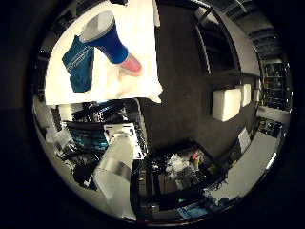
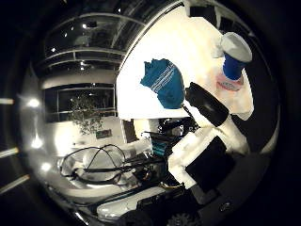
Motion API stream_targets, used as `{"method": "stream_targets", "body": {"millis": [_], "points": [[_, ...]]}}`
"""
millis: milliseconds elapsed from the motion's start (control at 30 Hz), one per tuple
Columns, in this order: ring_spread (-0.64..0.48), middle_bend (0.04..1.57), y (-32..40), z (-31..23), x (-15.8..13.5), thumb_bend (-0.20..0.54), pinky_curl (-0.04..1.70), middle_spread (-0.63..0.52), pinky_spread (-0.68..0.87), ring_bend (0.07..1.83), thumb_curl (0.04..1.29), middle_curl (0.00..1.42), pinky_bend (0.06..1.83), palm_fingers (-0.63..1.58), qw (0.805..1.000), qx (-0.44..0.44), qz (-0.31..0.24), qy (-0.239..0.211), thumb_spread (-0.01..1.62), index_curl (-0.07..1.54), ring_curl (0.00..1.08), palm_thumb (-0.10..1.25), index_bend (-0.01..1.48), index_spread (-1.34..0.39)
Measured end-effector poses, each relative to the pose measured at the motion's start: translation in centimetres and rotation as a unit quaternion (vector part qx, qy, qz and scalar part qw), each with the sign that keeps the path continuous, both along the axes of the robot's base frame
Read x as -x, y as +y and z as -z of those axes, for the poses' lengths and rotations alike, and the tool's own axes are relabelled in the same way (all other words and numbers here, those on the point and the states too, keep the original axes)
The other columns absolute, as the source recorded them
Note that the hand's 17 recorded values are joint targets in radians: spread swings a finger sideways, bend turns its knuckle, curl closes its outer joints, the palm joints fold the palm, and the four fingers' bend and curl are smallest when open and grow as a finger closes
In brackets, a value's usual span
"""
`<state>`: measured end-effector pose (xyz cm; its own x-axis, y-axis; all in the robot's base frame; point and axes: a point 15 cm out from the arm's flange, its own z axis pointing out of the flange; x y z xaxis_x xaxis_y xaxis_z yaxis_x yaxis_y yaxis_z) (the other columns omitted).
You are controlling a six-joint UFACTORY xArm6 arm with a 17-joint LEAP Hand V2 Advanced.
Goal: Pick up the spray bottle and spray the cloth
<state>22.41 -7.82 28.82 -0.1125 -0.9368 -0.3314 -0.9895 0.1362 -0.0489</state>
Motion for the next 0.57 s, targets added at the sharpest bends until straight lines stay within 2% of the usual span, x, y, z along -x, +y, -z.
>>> {"method": "stream_targets", "body": {"millis": [567], "points": [[0.05,0.45,0.0,0.0,0.0,-0.008,0.78,0.01,0.23,0.57,0.34,0.42,0.36,0.32,1.0,0.0,0.0,0.0,1.38,0.38,0.34,0.87,0.18,-0.21]]}}
